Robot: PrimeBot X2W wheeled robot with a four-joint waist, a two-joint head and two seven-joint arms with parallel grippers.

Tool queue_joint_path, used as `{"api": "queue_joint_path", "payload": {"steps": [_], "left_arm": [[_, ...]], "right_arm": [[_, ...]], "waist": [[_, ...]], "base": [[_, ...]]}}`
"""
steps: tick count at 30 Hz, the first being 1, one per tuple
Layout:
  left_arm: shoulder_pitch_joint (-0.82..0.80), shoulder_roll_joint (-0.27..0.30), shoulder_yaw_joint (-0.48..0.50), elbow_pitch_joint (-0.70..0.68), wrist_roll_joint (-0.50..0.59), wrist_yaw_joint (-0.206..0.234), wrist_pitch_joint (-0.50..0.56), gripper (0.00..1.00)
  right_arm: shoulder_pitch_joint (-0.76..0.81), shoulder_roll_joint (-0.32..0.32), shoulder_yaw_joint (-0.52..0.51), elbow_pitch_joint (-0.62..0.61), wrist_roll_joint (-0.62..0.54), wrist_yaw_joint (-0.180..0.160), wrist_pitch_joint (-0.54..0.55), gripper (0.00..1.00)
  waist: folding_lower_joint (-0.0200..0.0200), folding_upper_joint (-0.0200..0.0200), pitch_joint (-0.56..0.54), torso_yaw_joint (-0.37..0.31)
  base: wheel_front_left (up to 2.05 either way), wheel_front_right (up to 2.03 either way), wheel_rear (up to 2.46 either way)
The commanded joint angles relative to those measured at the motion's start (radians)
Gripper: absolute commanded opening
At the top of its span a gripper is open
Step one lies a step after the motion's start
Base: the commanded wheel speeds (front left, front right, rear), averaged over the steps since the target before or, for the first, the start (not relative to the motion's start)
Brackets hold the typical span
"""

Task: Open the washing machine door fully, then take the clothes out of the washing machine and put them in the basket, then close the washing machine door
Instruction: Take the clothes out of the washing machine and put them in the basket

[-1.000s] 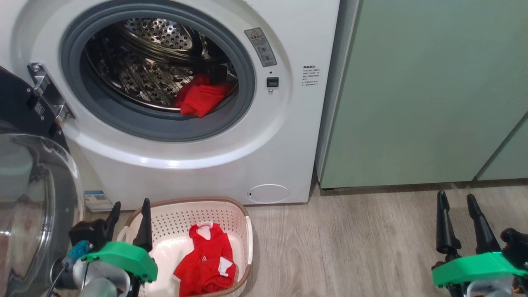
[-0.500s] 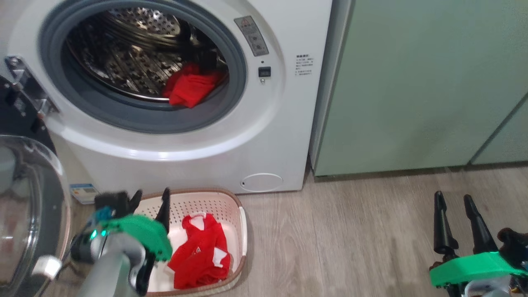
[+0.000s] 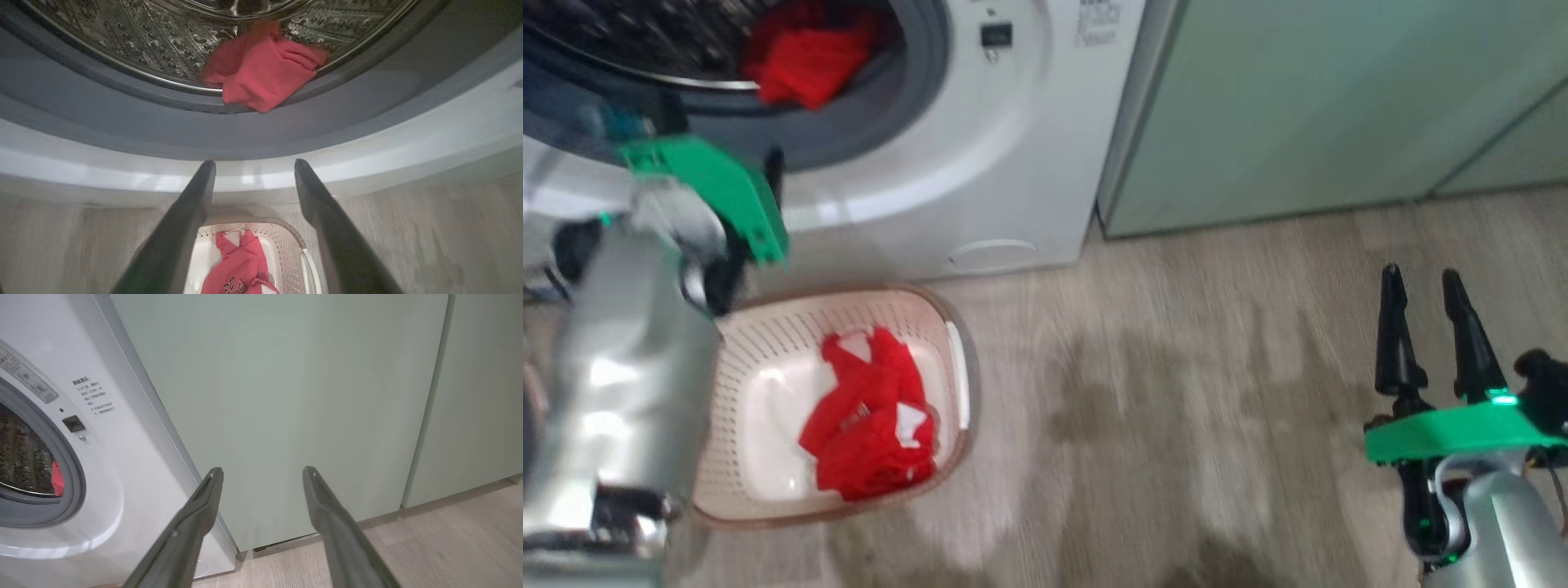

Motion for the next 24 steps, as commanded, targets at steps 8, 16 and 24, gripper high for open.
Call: {"api": "queue_joint_path", "payload": {"steps": [8,16,24], "left_arm": [[-0.296,0.088,0.021,0.092,0.009,0.028,0.070,1.00],[-0.452,0.133,0.027,0.182,0.010,0.040,0.030,1.00],[-0.572,0.153,-0.008,0.289,0.038,0.052,0.020,1.00]], "right_arm": [[-0.077,0.020,0.031,-0.047,0.004,-0.001,-0.011,1.00],[-0.123,0.028,0.033,-0.060,0.006,-0.001,-0.011,1.00],[-0.145,0.035,0.037,-0.070,0.009,-0.001,-0.011,1.00]], "waist": [[0.0000,0.0000,0.193,-0.106],[0.0000,0.0000,0.265,-0.147],[0.0000,0.0000,0.343,-0.162]], "base": [[0.00,0.00,0.00],[0.00,0.00,0.00],[0.00,0.00,0.00]]}}
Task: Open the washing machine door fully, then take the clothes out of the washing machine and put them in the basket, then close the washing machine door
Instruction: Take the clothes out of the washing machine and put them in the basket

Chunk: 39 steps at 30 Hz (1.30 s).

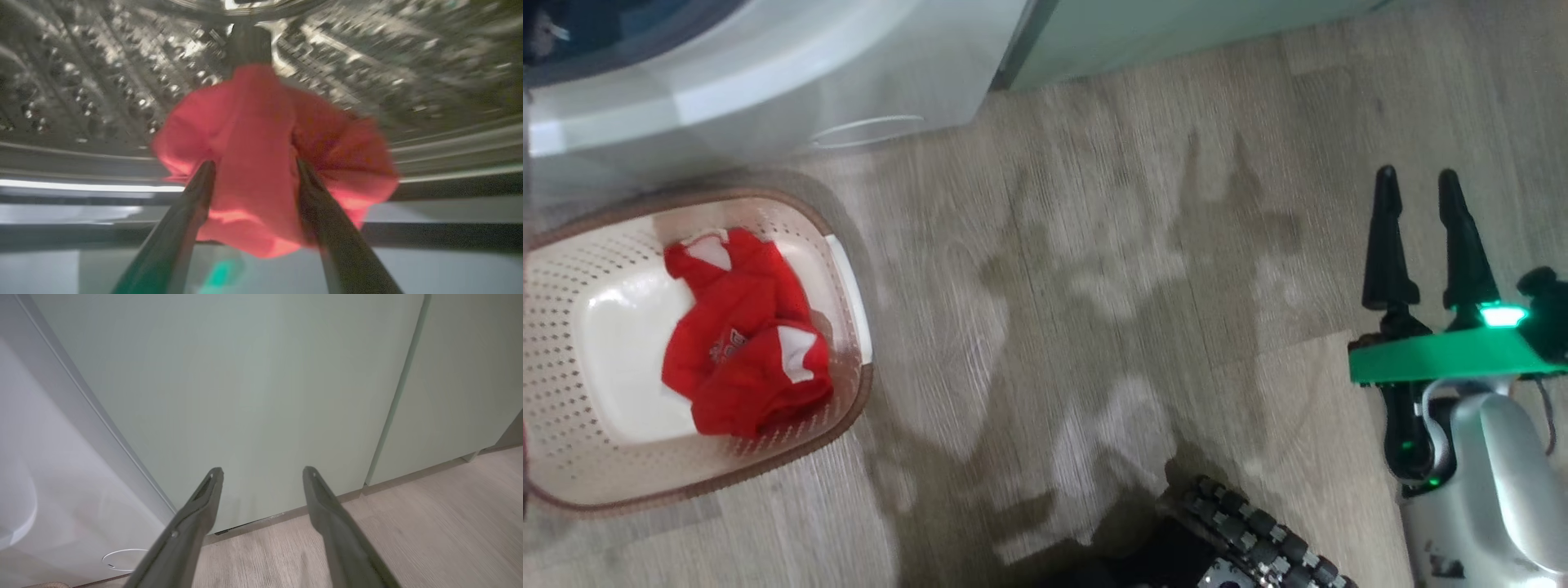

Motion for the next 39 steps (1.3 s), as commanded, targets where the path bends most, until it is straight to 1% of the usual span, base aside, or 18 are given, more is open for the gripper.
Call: {"api": "queue_joint_path", "payload": {"steps": [1,3,5,6,7,8,9,10,15,18,22,26,33,34,37,39], "left_arm": [[-0.037,0.057,-0.004,-0.008,0.016,0.012,-0.001,1.00],[-0.051,0.067,-0.018,0.023,0.030,0.023,0.007,1.00],[-0.058,0.066,-0.027,0.048,0.034,0.023,0.017,1.00],[-0.060,0.064,-0.028,0.057,0.032,0.021,0.021,0.94],[-0.060,0.060,-0.032,0.064,0.033,0.016,0.023,0.64],[-0.060,0.055,-0.037,0.068,0.034,0.010,0.018,0.43],[-0.058,0.050,-0.040,0.071,0.033,0.006,0.007,0.08],[-0.053,0.044,-0.041,0.075,0.032,0.005,-0.003,0.00],[-0.021,0.026,-0.058,0.091,0.034,-0.014,-0.054,0.00],[0.006,0.011,-0.069,0.090,0.038,-0.030,-0.136,0.00],[0.062,-0.017,-0.079,0.094,0.038,-0.036,-0.257,0.00],[0.124,-0.047,-0.087,0.101,0.034,-0.051,-0.345,0.00],[0.236,-0.101,-0.111,0.109,0.032,-0.077,-0.464,0.00],[0.236,-0.101,-0.111,0.109,0.032,-0.077,-0.464,0.00],[0.301,-0.125,-0.108,0.110,0.012,-0.101,-0.513,0.00],[0.343,-0.123,-0.115,0.111,0.013,-0.107,-0.537,0.00]], "right_arm": [[-0.006,0.001,0.024,-0.036,0.009,-0.001,-0.011,1.00],[-0.012,0.003,0.029,-0.038,0.011,-0.001,-0.011,1.00],[-0.014,0.003,0.030,-0.038,0.012,-0.001,-0.011,1.00],[-0.015,0.004,0.029,-0.038,0.013,-0.001,-0.011,1.00],[-0.015,0.004,0.028,-0.038,0.013,-0.001,-0.011,1.00],[-0.015,0.004,0.025,-0.037,0.013,-0.001,-0.011,1.00],[-0.016,0.004,0.021,-0.038,0.012,-0.001,-0.011,1.00],[-0.015,0.004,0.019,-0.037,0.012,-0.001,-0.011,1.00],[-0.014,0.005,0.018,-0.033,0.004,-0.001,-0.011,1.00],[-0.004,0.004,0.013,-0.028,0.000,-0.001,-0.011,1.00],[0.017,-0.009,0.010,-0.019,-0.006,-0.001,-0.011,1.00],[0.033,-0.023,0.014,-0.013,-0.006,-0.001,-0.011,1.00],[0.074,-0.048,0.019,0.004,-0.005,-0.001,-0.011,1.00],[0.074,-0.048,0.019,0.004,-0.005,-0.001,-0.011,1.00],[0.098,-0.054,0.023,0.012,-0.003,-0.001,-0.011,1.00],[0.115,-0.058,0.028,0.017,0.000,-0.001,-0.011,1.00]], "waist": [[0.0000,0.0000,0.024,-0.010],[0.0000,0.0000,0.036,-0.013],[0.0000,0.0000,0.041,-0.014],[0.0000,0.0000,0.043,-0.014],[0.0000,0.0000,0.044,-0.013],[0.0000,0.0000,0.043,-0.011],[0.0000,0.0000,0.042,-0.009],[0.0000,0.0000,0.038,-0.007],[0.0000,0.0000,0.005,0.004],[0.0000,0.0000,-0.032,0.020],[0.0000,0.0000,-0.095,0.048],[0.0000,0.0000,-0.161,0.079],[0.0000,0.0000,-0.282,0.142],[0.0000,0.0000,-0.282,0.142],[0.0000,0.0000,-0.336,0.168],[0.0000,0.0000,-0.366,0.182]], "base": [[0.00,0.00,0.00],[0.00,0.00,0.00],[0.00,0.00,0.00],[0.00,0.00,0.00],[0.00,0.00,0.00],[0.00,0.00,0.00],[0.00,0.00,0.00],[0.00,0.00,0.00],[0.00,0.00,0.00],[0.00,0.00,0.00],[0.00,0.00,0.00],[0.00,0.00,0.00],[0.00,0.00,0.00],[0.00,0.00,0.00],[0.00,0.00,0.00],[0.00,0.00,0.00]]}}
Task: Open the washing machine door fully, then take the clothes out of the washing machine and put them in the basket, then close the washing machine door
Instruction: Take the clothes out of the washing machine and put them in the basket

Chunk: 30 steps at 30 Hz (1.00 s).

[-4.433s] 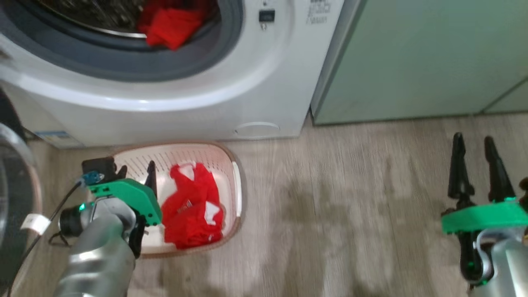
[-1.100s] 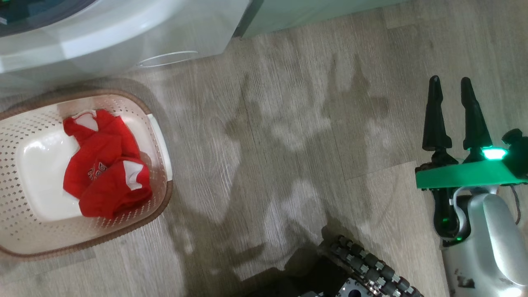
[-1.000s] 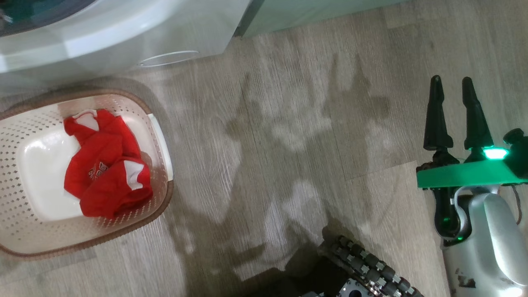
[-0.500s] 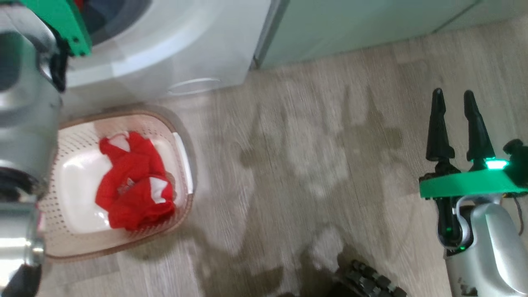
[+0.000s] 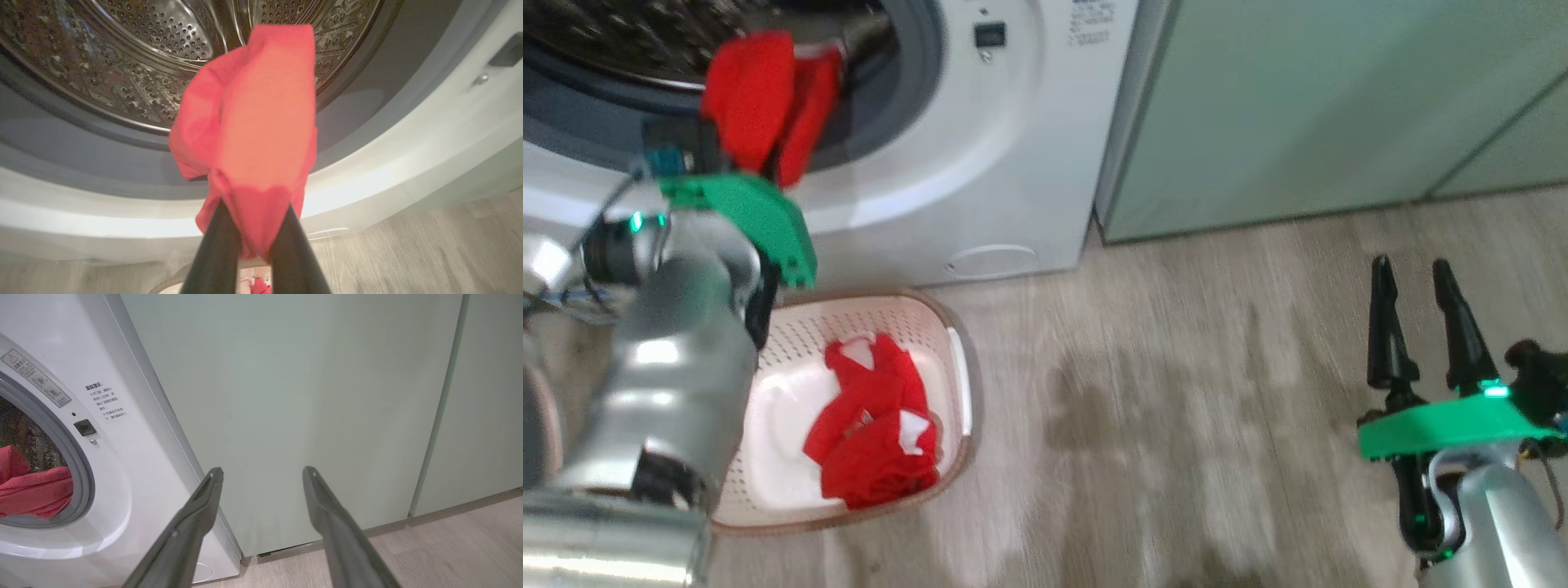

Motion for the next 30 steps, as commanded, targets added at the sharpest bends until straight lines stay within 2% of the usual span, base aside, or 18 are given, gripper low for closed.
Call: {"api": "queue_joint_path", "payload": {"steps": [1,8,14,22,30], "left_arm": [[-0.007,0.038,0.013,-0.021,-0.004,-0.005,-0.016,0.00],[0.168,0.009,-0.021,-0.025,0.007,-0.010,-0.053,0.00],[0.302,-0.021,-0.058,-0.018,0.009,-0.019,-0.030,0.00],[0.419,-0.041,-0.094,-0.013,0.000,-0.026,0.026,0.00],[0.408,-0.029,-0.080,-0.011,-0.038,-0.028,0.081,0.00]], "right_arm": [[0.010,-0.016,0.021,-0.025,0.003,-0.001,-0.011,1.00],[0.073,-0.017,0.003,-0.015,0.013,-0.001,-0.011,1.00],[0.102,-0.015,0.002,-0.013,0.014,-0.001,-0.011,1.00],[0.096,-0.019,0.005,-0.021,0.020,-0.001,-0.011,1.00],[0.057,-0.026,0.009,-0.033,0.017,-0.001,-0.011,1.00]], "waist": [[0.0000,-0.0001,-0.057,0.043],[0.0000,-0.0001,-0.149,0.111],[0.0000,-0.0001,-0.184,0.145],[0.0000,-0.0001,-0.158,0.153],[0.0000,-0.0001,-0.066,0.121]], "base": [[0.00,0.00,0.00],[0.00,0.00,0.00],[0.00,0.00,0.00],[0.00,0.00,0.00],[0.00,0.00,0.00]]}}
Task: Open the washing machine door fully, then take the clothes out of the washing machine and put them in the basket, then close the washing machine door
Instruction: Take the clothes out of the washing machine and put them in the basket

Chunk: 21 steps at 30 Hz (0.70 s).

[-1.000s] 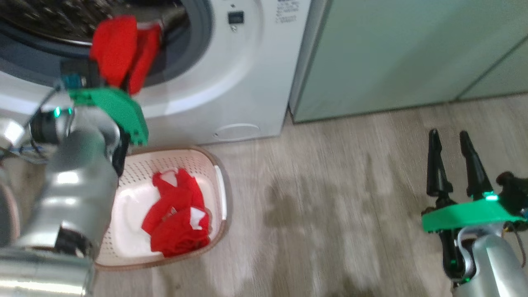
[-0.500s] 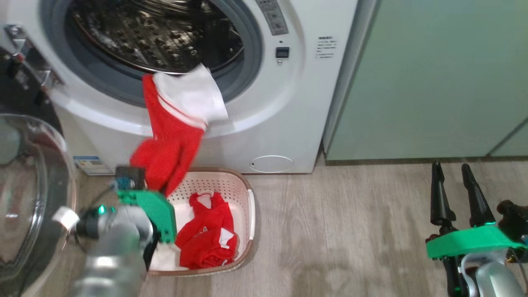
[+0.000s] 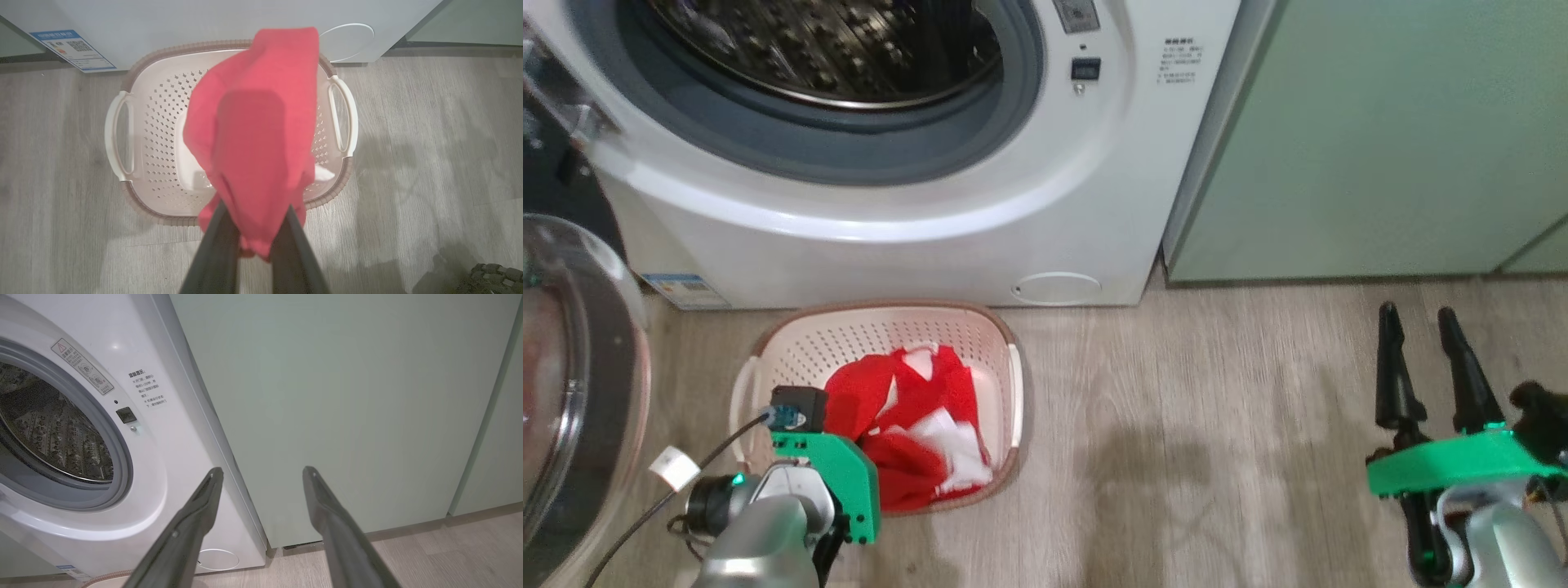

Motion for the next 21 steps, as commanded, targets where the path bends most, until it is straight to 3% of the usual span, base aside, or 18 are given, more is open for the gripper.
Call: {"api": "queue_joint_path", "payload": {"steps": [1,9,21], "left_arm": [[-0.046,0.035,0.034,-0.015,-0.012,-0.002,-0.005,0.00],[-0.103,0.059,0.060,-0.014,-0.046,0.018,0.004,0.00],[-0.185,0.074,0.103,-0.013,-0.103,0.090,0.089,0.00]], "right_arm": [[-0.047,-0.021,0.023,-0.038,0.000,-0.001,-0.011,1.00],[-0.089,-0.016,0.010,-0.054,-0.001,-0.001,-0.011,1.00],[-0.160,-0.009,0.005,-0.085,-0.005,-0.001,-0.011,1.00]], "waist": [[0.0000,0.0000,0.048,-0.022],[0.0000,0.0000,0.160,-0.053],[0.0000,0.0000,0.328,-0.089]], "base": [[0.00,0.00,0.00],[0.00,0.00,0.00],[0.00,0.00,0.00]]}}
